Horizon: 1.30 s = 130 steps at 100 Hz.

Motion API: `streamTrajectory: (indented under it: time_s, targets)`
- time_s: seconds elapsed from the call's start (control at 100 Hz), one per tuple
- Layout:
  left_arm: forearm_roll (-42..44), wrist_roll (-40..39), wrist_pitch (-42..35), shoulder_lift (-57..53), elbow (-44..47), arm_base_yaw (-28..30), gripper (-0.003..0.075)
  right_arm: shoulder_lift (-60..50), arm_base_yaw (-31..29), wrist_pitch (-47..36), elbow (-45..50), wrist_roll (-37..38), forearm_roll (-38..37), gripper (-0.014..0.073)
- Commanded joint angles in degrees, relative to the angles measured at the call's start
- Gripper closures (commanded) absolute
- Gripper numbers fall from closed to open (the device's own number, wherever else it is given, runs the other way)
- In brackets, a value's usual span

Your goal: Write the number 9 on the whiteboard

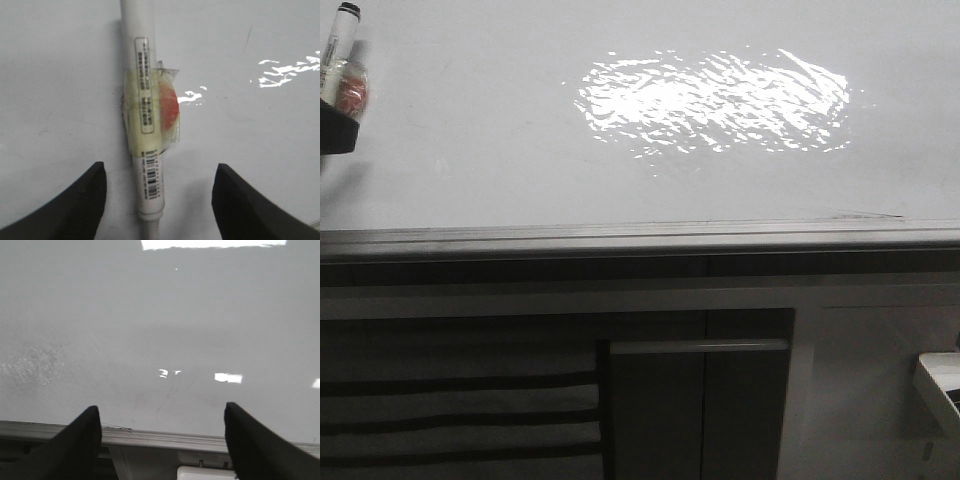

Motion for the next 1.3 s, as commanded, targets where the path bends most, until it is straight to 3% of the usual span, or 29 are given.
streamTrajectory:
  time_s: [0.0,0.1,0.29,0.5,0.71,0.88,1.05,1.2,1.29]
  targets:
    - [0.0,-0.1,-6.1,0.6,-2.0,-0.6,0.0302,0.8,-0.2,-4.4,-2.0,-0.3,-0.2,0.0135]
    - [0.0,-0.1,-6.9,1.7,-2.0,-0.6,0.0335,0.8,-0.2,-4.4,-2.0,-0.3,-0.2,0.0135]
    - [0.0,-0.1,-7.1,2.5,-2.0,-0.6,0.0521,0.8,-0.2,-4.4,-2.0,-0.3,-0.2,0.0135]
    - [0.0,-0.1,-7.4,2.5,-2.0,-0.6,0.0658,0.8,-0.2,-4.4,-2.0,-0.3,-0.2,0.0135]
    - [0.0,-0.1,-7.4,2.5,-2.0,-0.6,0.0739,0.8,-0.2,-4.4,-2.0,-0.3,-0.2,0.0135]
    - [0.0,-0.1,-4.4,0.7,-2.0,-0.6,0.0741,0.8,-0.2,-3.9,-2.4,-0.3,-0.2,0.0135]
    - [0.0,-0.2,9.5,-5.5,-5.1,-0.6,0.0741,1.7,-0.2,3.3,-7.1,-0.3,0.7,0.0135]
    - [0.2,0.4,33.9,-10.0,-13.4,-1.1,0.0741,6.1,0.0,11.9,-12.5,-0.4,1.7,0.0135]
    - [-0.2,5.3,47.6,-10.9,-18.9,-3.4,0.0741,10.4,0.0,16.7,-15.8,-3.5,5.1,0.0135]
